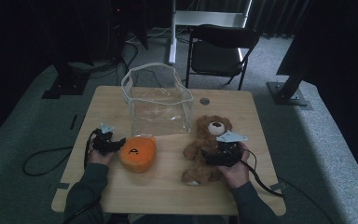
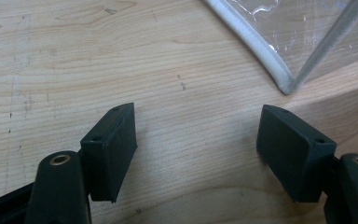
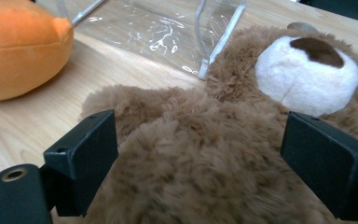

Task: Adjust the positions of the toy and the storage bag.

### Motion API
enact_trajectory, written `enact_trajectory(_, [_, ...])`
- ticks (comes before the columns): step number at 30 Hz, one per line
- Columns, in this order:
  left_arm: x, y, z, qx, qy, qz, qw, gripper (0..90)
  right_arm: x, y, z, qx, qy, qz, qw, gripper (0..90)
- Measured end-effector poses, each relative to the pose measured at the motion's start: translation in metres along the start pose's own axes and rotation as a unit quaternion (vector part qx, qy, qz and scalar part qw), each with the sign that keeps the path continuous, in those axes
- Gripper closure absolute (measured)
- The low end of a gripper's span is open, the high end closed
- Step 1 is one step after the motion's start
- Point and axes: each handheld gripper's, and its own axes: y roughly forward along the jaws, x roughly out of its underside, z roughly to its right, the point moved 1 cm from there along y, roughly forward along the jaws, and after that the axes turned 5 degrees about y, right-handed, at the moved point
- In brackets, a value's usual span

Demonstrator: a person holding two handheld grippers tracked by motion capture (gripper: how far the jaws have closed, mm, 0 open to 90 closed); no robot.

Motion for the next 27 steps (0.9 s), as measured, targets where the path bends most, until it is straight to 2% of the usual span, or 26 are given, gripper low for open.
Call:
enact_trajectory(2, [0.000,0.000,0.000,0.000,0.000,0.000,1.0000,29.2,0.002,0.006,-0.001,0.010,0.010,-0.009,0.9999,10.2])
enact_trajectory(7, [0.000,0.000,0.000,0.000,0.000,0.000,1.0000,29.2,0.010,0.013,-0.004,0.056,-0.008,-0.029,0.9980,10.1])
enact_trajectory(10, [0.000,0.000,0.000,0.000,0.000,0.000,1.0000,29.3,0.014,0.011,0.004,0.059,0.010,-0.029,0.9978,10.1])
enact_trajectory(15, [0.000,0.000,0.000,0.000,0.000,0.000,1.0000,29.2,0.022,0.009,0.020,0.065,0.057,-0.036,0.9956,9.2])
enact_trajectory(18, [0.000,0.000,0.000,0.000,0.000,0.000,1.0000,29.2,0.026,0.012,0.029,0.035,0.098,-0.049,0.9933,9.3])
enact_trajectory(21, [0.000,0.000,0.000,0.000,0.000,0.000,1.0000,29.3,0.028,0.015,0.034,0.004,0.110,-0.058,0.9922,12.9])
enact_trajectory(24, [0.000,0.000,0.000,0.000,0.000,0.000,1.0000,29.2,0.027,0.014,0.032,-0.008,0.090,-0.062,0.9939,18.2])
enact_trajectory(27, [0.000,0.000,0.000,0.000,0.000,0.000,1.0000,29.3,0.027,0.014,0.026,-0.032,0.051,-0.056,0.9966,21.1])
